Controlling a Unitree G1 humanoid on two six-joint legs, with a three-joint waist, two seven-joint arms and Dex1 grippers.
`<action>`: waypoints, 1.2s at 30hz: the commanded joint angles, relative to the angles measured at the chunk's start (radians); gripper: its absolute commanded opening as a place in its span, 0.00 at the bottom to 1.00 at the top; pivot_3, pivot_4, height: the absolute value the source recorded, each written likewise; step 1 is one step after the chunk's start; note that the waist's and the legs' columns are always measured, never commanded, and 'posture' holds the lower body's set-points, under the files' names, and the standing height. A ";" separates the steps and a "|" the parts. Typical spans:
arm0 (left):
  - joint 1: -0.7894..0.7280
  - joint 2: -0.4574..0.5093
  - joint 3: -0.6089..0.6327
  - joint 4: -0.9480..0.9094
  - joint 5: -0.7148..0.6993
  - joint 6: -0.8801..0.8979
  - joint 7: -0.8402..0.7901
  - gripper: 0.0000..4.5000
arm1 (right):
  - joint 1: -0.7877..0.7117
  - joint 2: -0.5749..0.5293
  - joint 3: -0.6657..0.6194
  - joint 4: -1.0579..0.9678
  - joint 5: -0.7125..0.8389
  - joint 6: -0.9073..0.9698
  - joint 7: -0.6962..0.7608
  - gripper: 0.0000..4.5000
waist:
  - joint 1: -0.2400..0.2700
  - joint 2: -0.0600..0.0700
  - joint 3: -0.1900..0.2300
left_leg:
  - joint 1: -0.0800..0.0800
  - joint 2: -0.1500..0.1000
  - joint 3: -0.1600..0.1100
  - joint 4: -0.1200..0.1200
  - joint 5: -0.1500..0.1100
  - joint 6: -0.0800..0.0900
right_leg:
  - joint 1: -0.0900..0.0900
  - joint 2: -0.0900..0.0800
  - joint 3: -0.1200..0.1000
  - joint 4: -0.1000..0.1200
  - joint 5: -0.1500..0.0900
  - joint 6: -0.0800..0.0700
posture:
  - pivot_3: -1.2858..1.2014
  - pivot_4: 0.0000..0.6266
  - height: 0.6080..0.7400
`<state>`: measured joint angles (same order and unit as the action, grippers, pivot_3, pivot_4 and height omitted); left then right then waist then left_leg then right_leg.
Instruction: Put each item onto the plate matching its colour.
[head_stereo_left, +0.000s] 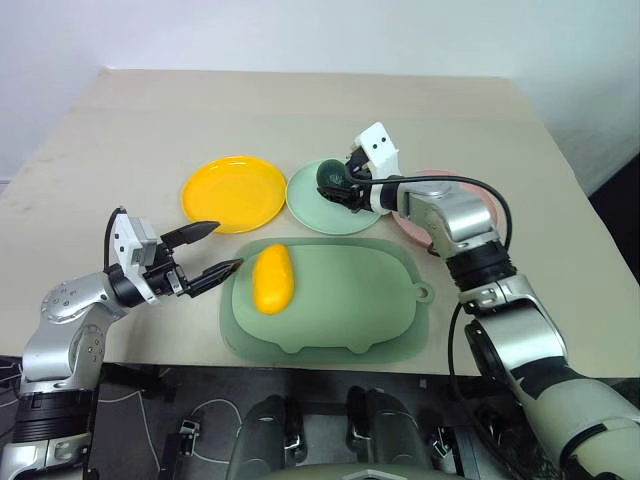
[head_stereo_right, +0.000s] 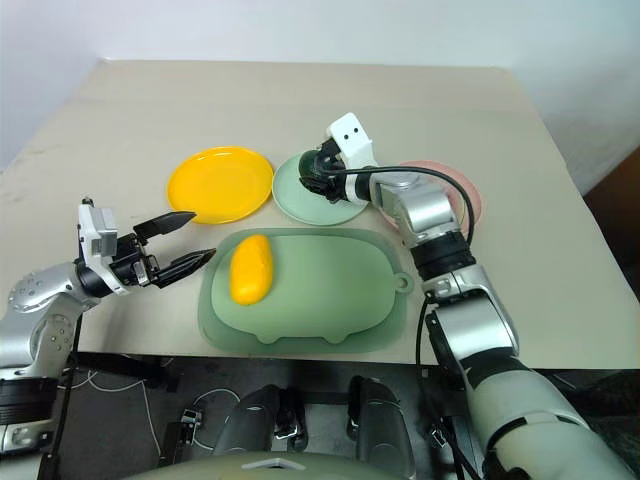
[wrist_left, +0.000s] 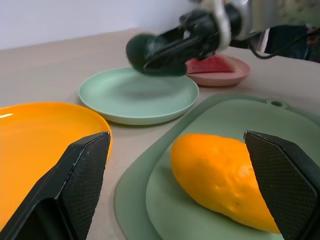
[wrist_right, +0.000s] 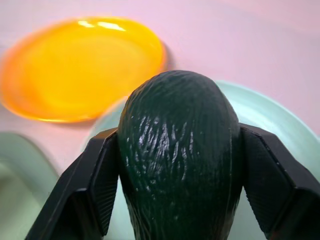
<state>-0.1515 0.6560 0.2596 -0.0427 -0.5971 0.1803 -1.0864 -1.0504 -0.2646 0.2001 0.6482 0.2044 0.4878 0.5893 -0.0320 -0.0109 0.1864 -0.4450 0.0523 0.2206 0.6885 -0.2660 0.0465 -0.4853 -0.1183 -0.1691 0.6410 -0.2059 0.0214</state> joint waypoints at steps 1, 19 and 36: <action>0.007 0.011 0.037 -0.026 -0.003 -0.027 0.002 1.00 | -0.094 0.045 -0.020 0.174 -0.054 -0.103 -0.016 0.69 | -0.012 0.000 0.000 | 0.000 0.000 0.000 0.000 0.000 0.000 | -0.001 0.000 0.000 0.003 0.000 0.000 | 0.52 0.24 0.67; 0.125 0.021 0.123 -0.067 -0.017 -0.066 0.026 1.00 | -0.152 0.100 -0.126 0.175 -0.063 -0.185 0.098 0.99 | -0.038 0.000 0.000 | 0.000 0.000 0.002 0.000 0.001 -0.002 | -0.007 -0.001 0.004 0.010 0.000 0.000 | 0.52 0.24 0.67; 0.124 0.002 0.119 -0.228 -0.034 0.026 0.167 1.00 | 0.280 -0.114 -0.172 -0.681 0.125 0.160 0.202 0.99 | -0.031 0.000 0.000 | 0.000 0.000 0.001 0.000 0.001 -0.002 | -0.007 -0.002 0.004 0.009 0.000 0.000 | 0.52 0.24 0.67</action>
<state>-0.0155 0.6607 0.3671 -0.2277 -0.6124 0.1991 -0.9364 -0.7833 -0.3568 0.0638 0.0385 0.2997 0.6348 0.7843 -0.0631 -0.0112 0.1861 -0.4453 0.0520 0.2213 0.6885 -0.2648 0.0444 -0.4919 -0.1203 -0.1655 0.6497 -0.2062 0.0213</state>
